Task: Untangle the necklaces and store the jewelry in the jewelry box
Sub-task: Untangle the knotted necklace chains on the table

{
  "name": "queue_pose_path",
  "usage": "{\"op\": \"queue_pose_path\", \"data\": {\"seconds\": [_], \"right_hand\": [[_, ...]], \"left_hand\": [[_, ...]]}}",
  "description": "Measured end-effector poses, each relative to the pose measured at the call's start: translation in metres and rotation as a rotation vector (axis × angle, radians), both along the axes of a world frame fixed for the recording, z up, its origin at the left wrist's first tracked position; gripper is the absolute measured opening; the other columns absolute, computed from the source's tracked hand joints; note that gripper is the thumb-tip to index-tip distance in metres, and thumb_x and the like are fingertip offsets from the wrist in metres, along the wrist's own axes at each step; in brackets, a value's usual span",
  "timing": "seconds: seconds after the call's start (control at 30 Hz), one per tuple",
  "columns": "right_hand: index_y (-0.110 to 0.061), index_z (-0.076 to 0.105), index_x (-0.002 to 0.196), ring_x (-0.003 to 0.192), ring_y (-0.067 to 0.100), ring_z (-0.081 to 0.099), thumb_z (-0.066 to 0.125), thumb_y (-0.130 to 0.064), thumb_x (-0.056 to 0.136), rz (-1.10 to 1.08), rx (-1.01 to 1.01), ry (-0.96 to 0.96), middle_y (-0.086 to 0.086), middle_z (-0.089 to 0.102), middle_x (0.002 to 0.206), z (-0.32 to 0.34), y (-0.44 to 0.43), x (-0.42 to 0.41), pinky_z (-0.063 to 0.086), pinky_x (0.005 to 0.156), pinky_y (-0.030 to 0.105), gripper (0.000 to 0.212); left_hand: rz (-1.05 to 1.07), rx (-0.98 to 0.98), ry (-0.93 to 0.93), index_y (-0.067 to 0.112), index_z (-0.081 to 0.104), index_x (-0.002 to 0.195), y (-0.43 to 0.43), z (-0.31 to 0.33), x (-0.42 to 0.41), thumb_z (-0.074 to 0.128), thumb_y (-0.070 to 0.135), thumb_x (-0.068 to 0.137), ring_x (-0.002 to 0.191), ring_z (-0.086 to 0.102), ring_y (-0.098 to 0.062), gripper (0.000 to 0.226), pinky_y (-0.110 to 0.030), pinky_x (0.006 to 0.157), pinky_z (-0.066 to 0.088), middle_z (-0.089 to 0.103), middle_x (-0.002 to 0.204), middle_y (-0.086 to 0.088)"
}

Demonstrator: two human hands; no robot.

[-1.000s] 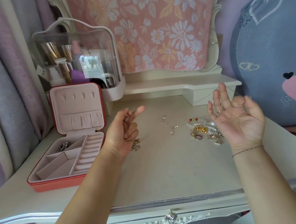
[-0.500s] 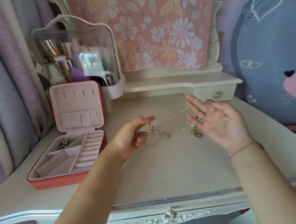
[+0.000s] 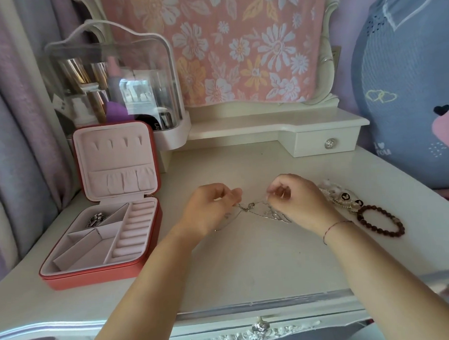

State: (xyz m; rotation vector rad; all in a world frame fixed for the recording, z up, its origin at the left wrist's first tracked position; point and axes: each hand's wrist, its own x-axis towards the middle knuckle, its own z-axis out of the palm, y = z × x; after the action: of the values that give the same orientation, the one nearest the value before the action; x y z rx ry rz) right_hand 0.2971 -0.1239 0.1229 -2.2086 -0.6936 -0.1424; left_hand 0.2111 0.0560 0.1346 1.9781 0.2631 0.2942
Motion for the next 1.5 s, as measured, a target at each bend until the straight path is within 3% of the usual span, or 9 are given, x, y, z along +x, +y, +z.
{"op": "queue_pose_path", "data": {"seconds": [0.1,0.2,0.4,0.57,0.73,0.8,1.03,1.3,1.5], "right_hand": [[-0.026,0.067,0.098,0.081,0.009,0.053,0.065,-0.015,0.084,0.050,-0.168,-0.086,-0.009,0.053,0.090,0.006,0.007,0.002,0.042,0.077,0.025,0.018],[-0.027,0.069,0.104,0.091,0.012,0.056,0.063,-0.013,0.085,0.133,-0.284,-0.092,-0.008,0.058,0.096,0.017,0.017,0.002,0.045,0.083,0.028,0.024],[-0.024,0.073,0.101,0.091,0.012,0.058,0.071,-0.024,0.084,0.191,-0.301,-0.069,-0.007,0.059,0.095,0.005,0.022,0.006,0.047,0.086,0.032,0.017],[-0.025,0.072,0.087,0.086,0.012,0.055,0.073,-0.027,0.082,0.218,-0.255,-0.109,-0.006,0.056,0.087,-0.001,0.023,0.008,0.047,0.082,0.034,0.006],[-0.027,0.065,0.084,0.078,0.001,0.059,0.066,-0.019,0.089,0.258,0.079,0.099,-0.010,0.065,0.086,0.003,0.015,0.004,0.044,0.072,0.018,0.009],[-0.021,0.065,0.090,0.081,0.007,0.066,0.062,-0.014,0.092,0.334,0.271,0.246,-0.002,0.072,0.087,0.010,0.013,0.001,0.049,0.077,0.021,0.008],[-0.010,0.056,0.097,0.076,0.019,0.068,0.047,-0.007,0.097,0.414,0.644,0.496,0.007,0.072,0.084,0.023,0.009,-0.005,0.052,0.070,0.025,0.010],[-0.010,0.055,0.096,0.070,0.022,0.068,0.048,-0.011,0.095,0.403,0.759,0.625,0.011,0.072,0.081,0.027,0.007,-0.007,0.051,0.062,0.024,0.007],[-0.011,0.055,0.095,0.062,0.017,0.062,0.050,-0.011,0.094,0.402,0.747,0.669,0.009,0.070,0.079,0.024,0.007,-0.004,0.045,0.053,0.021,0.006]], "left_hand": [[0.017,0.262,-0.026,0.013,0.067,0.074,0.001,-0.006,0.003,0.061,0.041,0.092,0.048,0.049,-0.001,0.034,-0.026,0.058,0.044,0.071,0.077,0.000],[0.037,0.399,-0.021,0.021,0.065,0.072,0.005,-0.009,0.003,0.058,0.047,0.091,0.062,0.058,-0.009,0.033,-0.029,0.065,0.048,0.069,0.070,0.009],[0.068,0.360,-0.057,0.026,0.058,0.064,0.003,-0.005,0.002,0.059,0.045,0.091,0.078,0.053,-0.006,0.034,-0.022,0.068,0.036,0.062,0.073,0.012],[0.025,0.257,-0.050,0.013,0.070,0.084,0.000,-0.006,0.004,0.057,0.040,0.094,0.069,0.051,-0.005,0.032,-0.021,0.067,0.040,0.068,0.084,0.003],[-0.024,0.179,-0.078,0.017,0.072,0.106,-0.001,-0.008,0.006,0.057,0.024,0.097,0.083,0.059,-0.002,0.020,-0.007,0.072,0.041,0.071,0.096,0.007],[-0.072,0.050,-0.086,0.013,0.071,0.111,-0.004,-0.005,0.004,0.056,0.017,0.098,0.078,0.060,0.007,0.021,-0.003,0.071,0.040,0.071,0.094,0.009],[-0.232,-0.355,-0.080,0.009,0.070,0.099,-0.007,0.002,-0.001,0.053,0.014,0.097,0.069,0.065,-0.014,0.017,-0.022,0.072,0.052,0.074,0.088,-0.008],[-0.254,-0.472,-0.050,0.006,0.071,0.098,-0.008,0.004,-0.001,0.071,0.025,0.072,0.064,0.062,-0.013,0.032,-0.023,0.072,0.053,0.072,0.080,-0.006],[-0.238,-0.474,-0.085,0.006,0.071,0.094,-0.009,0.003,0.000,0.066,0.026,0.077,0.071,0.067,-0.012,0.027,-0.021,0.075,0.054,0.074,0.084,-0.006]]}}
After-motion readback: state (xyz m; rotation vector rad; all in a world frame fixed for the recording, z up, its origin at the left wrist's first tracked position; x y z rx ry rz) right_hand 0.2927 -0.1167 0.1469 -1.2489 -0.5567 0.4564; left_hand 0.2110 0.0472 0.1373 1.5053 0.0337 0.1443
